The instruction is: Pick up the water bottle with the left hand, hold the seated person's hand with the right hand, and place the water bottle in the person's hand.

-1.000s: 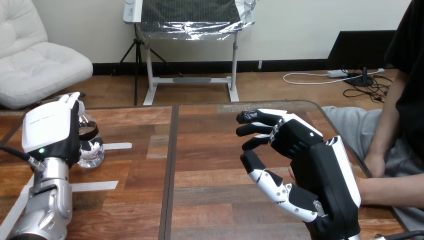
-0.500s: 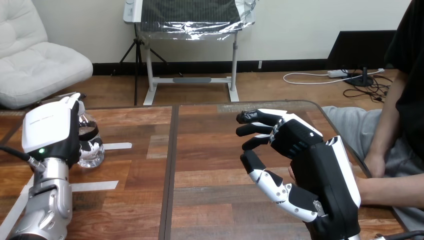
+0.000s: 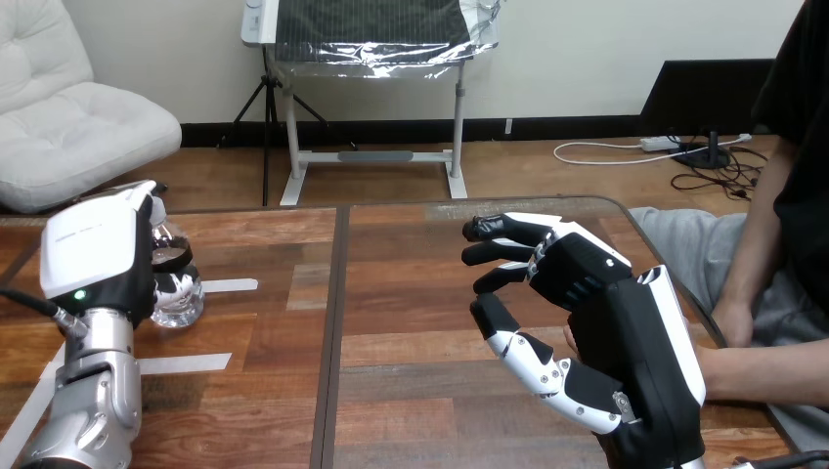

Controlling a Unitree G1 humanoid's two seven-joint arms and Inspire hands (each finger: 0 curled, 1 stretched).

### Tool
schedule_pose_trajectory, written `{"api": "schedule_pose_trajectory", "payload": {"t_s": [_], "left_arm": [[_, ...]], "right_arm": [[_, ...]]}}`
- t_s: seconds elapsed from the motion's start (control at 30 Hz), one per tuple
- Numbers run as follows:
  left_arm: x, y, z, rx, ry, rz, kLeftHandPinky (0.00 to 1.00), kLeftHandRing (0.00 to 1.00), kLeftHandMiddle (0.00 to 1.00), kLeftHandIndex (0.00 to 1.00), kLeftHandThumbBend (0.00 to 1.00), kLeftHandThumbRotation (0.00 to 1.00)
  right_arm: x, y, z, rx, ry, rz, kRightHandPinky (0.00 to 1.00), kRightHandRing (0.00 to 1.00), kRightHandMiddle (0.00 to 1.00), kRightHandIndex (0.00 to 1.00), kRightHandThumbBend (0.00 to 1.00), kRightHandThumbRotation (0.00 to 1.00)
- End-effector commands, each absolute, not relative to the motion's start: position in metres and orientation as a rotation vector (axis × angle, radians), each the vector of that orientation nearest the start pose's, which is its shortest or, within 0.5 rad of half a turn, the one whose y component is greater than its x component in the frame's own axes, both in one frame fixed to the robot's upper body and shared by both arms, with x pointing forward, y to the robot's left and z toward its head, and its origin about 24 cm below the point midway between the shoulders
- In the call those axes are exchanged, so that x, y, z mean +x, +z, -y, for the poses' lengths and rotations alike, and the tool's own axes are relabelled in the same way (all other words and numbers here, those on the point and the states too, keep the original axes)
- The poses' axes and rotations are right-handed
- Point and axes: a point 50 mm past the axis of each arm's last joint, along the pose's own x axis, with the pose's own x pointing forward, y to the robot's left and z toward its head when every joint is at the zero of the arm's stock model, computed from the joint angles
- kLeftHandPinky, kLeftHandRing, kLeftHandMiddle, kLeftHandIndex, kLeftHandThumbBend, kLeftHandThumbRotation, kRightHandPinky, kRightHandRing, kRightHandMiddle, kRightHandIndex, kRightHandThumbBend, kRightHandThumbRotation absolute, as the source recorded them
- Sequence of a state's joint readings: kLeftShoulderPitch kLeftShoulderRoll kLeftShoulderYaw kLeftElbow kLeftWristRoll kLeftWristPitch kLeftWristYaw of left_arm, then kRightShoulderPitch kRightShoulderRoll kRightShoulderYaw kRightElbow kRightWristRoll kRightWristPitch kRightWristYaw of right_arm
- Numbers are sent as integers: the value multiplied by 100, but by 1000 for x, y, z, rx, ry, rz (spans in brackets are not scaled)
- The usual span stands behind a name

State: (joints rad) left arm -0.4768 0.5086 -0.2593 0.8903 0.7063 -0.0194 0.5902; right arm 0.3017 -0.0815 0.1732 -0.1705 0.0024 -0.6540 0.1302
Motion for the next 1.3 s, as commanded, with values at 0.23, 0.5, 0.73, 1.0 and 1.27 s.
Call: {"api": "schedule_pose_trajectory", "payload": {"t_s": [0.23, 0.5, 0.73, 1.0, 1.27], "left_arm": [[327, 47, -261, 1395, 349, 68, 77, 87, 90, 87, 61, 16], [329, 48, -264, 1413, 344, 56, 87, 91, 93, 89, 60, 17], [331, 50, -265, 1422, 345, 55, 90, 92, 93, 89, 59, 18], [333, 53, -265, 1440, 345, 70, 89, 91, 93, 89, 59, 22], [335, 54, -265, 1451, 335, 73, 89, 91, 93, 90, 60, 24]], "right_arm": [[184, 92, 130, -42, 237, 615, 53, 66, 71, 66, 44, 0], [184, 91, 130, -30, 244, 611, 53, 65, 71, 65, 44, 0], [184, 91, 131, -40, 247, 616, 53, 65, 71, 66, 44, 0], [184, 91, 132, -38, 246, 614, 53, 65, 71, 66, 44, 0], [184, 92, 132, -49, 241, 616, 53, 65, 71, 66, 45, 0]]}}
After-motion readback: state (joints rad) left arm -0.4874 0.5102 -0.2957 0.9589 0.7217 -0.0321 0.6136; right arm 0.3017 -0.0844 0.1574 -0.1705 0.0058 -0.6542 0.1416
